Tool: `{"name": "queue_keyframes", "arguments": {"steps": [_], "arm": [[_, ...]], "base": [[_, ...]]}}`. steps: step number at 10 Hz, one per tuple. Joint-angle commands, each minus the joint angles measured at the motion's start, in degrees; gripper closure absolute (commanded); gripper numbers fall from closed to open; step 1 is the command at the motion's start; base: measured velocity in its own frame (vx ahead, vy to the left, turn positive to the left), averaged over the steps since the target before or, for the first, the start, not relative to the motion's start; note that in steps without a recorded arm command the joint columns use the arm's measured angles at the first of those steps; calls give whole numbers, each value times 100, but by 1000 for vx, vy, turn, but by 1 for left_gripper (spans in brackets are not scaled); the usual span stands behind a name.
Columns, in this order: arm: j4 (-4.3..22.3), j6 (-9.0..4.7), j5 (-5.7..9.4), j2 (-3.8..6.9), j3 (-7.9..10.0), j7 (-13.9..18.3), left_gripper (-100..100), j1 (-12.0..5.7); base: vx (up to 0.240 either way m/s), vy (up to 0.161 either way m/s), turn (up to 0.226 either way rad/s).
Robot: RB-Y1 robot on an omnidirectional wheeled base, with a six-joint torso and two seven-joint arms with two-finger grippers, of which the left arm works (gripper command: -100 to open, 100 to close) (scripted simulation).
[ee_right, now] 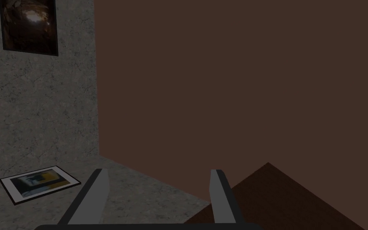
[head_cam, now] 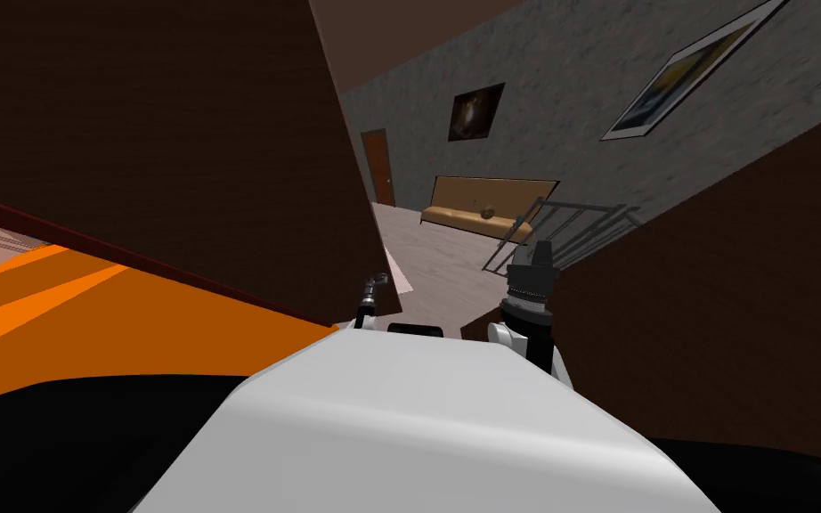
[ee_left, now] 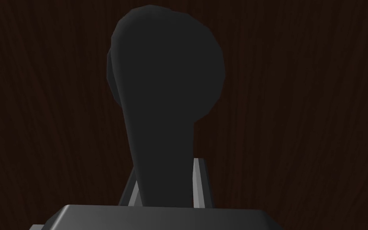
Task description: Push the door open
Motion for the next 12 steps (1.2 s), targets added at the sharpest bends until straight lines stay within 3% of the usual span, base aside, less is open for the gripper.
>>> {"name": "queue_keyframes", "arguments": {"steps": [1,6,10,12], "arm": [[-126,33,72,58,184,-86,100,43],[-123,19,200,30,463,-204,100,34],[-120,7,308,-90,698,-303,100,26],[-119,1,367,-199,825,-357,100,22]], "base": [[194,-24,87],[184,-45,77],[199,-47,78],[207,-61,92]]}}
